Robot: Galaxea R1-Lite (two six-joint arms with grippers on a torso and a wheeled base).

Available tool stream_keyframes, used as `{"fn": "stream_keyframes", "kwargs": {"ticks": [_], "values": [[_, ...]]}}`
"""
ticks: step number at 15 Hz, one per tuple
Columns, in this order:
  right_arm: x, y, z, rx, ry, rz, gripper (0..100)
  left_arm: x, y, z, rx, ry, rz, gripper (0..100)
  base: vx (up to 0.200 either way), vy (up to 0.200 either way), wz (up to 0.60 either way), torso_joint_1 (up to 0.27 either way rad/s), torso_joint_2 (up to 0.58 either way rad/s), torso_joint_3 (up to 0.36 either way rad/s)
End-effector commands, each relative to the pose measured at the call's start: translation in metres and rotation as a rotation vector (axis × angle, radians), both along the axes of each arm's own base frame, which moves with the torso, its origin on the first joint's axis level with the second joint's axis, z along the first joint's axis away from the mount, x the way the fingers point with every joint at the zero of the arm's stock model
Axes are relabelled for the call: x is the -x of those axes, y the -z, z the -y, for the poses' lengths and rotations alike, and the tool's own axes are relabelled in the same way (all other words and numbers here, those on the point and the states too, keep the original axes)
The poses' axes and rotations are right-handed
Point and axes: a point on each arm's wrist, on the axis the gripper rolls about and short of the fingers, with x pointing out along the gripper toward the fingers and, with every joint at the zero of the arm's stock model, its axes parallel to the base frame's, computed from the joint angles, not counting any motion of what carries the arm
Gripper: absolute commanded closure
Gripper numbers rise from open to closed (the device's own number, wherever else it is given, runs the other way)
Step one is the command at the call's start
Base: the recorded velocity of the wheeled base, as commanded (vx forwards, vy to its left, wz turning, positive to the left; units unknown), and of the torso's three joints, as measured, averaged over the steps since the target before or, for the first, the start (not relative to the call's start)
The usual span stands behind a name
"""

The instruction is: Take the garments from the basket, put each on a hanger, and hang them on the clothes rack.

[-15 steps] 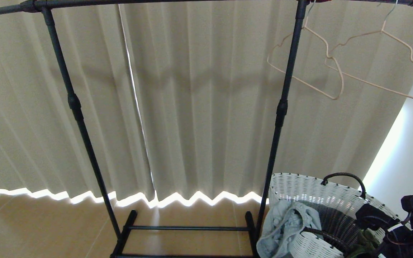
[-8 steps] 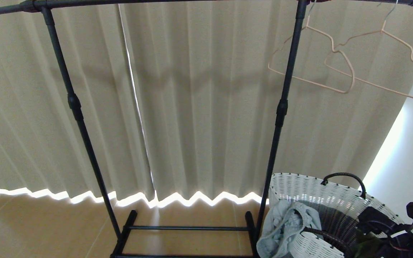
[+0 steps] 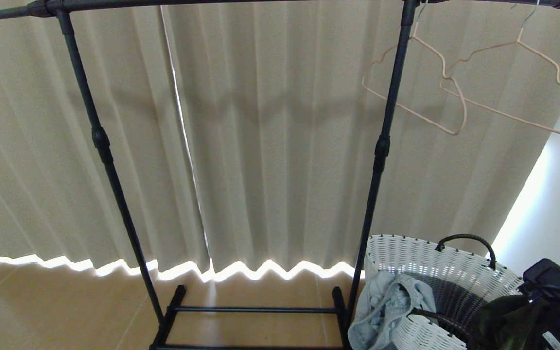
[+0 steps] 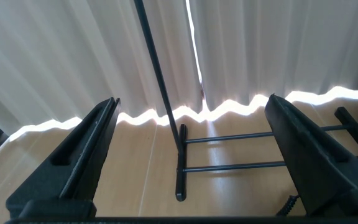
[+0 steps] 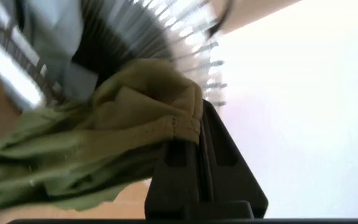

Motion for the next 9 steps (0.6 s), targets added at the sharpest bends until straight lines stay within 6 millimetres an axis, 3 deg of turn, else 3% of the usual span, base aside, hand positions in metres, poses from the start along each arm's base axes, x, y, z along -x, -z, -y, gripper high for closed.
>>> {"fn": "stream_keyframes", "kwargs": {"ticks": [1, 6, 9], "values": [[0.008, -0.055, -0.001, -0.018, 0.024, 0.184, 100, 0.000, 0.000, 0.000, 0.000, -0.001, -0.001, 0, 0.000, 0.000, 0.00, 0.000, 0.00, 0.000], [0.033, -0.111, -0.007, -0.211, 0.079, 0.267, 100, 0.000, 0.000, 0.000, 0.000, -0.001, -0.001, 0, 0.000, 0.000, 0.00, 0.000, 0.00, 0.000], [0.045, -0.103, -0.009, -0.253, 0.075, 0.250, 100, 0.000, 0.000, 0.000, 0.001, 0.001, -0.001, 0, 0.000, 0.000, 0.00, 0.000, 0.00, 0.000]]}}
